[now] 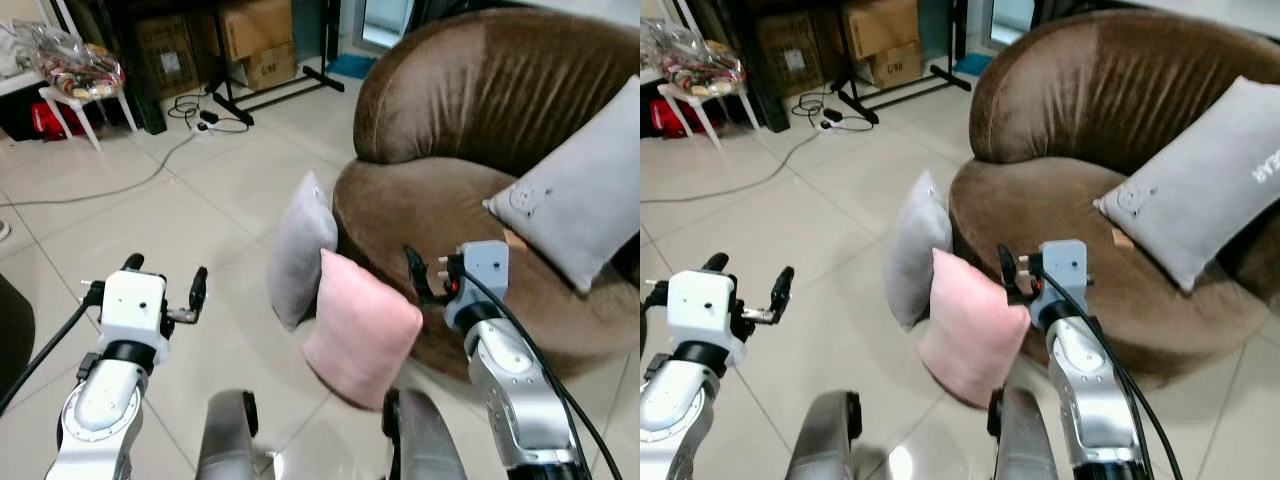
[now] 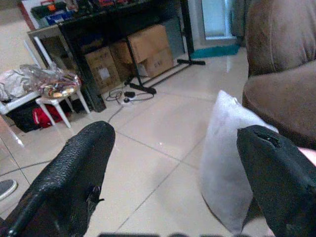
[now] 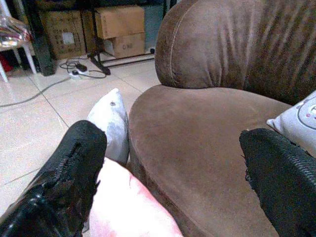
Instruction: Move the pillow to the sofa from floor
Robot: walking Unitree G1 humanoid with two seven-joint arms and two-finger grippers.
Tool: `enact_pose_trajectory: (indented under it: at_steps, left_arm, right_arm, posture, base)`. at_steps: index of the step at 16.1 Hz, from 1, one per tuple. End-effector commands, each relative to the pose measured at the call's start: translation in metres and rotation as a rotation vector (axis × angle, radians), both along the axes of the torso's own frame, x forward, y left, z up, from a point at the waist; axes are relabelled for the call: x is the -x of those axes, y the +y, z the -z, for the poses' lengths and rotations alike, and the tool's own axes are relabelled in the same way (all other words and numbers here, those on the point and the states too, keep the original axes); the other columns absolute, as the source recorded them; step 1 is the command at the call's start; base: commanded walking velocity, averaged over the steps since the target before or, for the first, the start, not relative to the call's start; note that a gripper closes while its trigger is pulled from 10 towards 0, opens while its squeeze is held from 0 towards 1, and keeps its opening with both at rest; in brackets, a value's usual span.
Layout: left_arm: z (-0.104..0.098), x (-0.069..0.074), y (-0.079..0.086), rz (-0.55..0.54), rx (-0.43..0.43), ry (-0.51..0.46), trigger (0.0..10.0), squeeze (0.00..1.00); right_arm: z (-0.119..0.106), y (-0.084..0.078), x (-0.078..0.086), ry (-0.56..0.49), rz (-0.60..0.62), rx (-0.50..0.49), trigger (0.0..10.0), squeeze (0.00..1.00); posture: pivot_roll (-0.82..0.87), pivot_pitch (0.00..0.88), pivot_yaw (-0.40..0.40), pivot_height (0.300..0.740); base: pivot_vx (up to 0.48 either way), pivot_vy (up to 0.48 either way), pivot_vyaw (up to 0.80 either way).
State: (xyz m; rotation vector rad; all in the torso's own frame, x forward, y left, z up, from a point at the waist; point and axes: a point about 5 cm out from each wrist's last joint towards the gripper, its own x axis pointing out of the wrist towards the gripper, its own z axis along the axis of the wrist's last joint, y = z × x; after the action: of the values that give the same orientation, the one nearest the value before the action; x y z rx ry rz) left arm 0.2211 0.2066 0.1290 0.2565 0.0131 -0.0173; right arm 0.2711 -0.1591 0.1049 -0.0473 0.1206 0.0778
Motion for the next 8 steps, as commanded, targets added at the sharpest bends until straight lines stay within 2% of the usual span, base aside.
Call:
enact_pose_trajectory:
  at_steps: [1,2,8]
  left_arm:
    - [-0.0022,0.0014,0.0026,0.002,-0.013,-0.007,10.0,1.00]
    - [-0.0020,0.0016,0.0028,0.003,-0.016,-0.006,10.0,1.00]
    - [-0.0022,0.0008,0.0028,0.010,-0.027,-0.004,10.0,1.00]
  right_arm:
    - [-0.0026,0.0047,-0.0025,-0.004,-0.012,-0.005,10.0,1.00]
    - [-0.0026,0.0053,-0.0028,-0.006,-0.016,-0.002,10.0,1.00]
    - [-0.0032,0.0004,-0.0044,-0.005,0.031,-0.018,10.0,1.00]
  posture:
    - [0.03,0.000,-0.009,0.565]
    - [0.03,0.000,-0.009,0.565]
    - [0.03,0.000,-0.006,0.565]
  base:
    - [0.300,0.000,0.80]
    - [0.300,0.000,0.80]
    - [0.303,0.000,0.00]
